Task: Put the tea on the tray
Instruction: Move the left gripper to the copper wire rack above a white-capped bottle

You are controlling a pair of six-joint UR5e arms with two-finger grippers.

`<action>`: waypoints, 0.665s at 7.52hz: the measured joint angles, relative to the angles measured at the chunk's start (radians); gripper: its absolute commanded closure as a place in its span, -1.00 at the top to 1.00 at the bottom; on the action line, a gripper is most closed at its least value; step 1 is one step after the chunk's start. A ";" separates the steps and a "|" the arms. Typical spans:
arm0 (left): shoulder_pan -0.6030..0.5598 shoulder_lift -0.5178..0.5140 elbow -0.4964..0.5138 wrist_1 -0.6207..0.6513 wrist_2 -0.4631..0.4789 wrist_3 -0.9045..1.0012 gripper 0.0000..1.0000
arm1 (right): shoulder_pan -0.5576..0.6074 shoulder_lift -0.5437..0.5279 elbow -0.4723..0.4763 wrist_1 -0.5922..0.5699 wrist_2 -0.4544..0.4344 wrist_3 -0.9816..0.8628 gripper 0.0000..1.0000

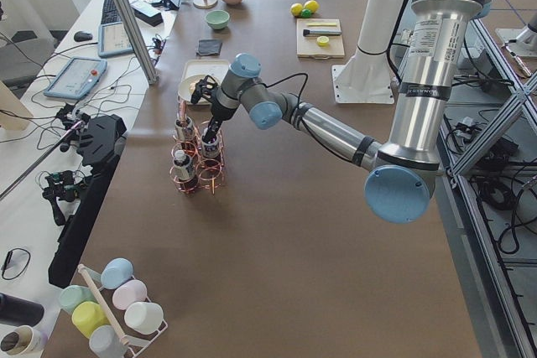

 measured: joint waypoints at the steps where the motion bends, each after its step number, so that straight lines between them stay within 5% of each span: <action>1: 0.001 0.000 0.001 -0.002 0.000 0.000 0.11 | 0.000 -0.001 0.000 0.000 0.000 -0.002 1.00; 5: 0.010 -0.002 0.004 -0.002 0.000 0.003 0.11 | 0.001 -0.003 0.001 0.000 0.000 -0.005 1.00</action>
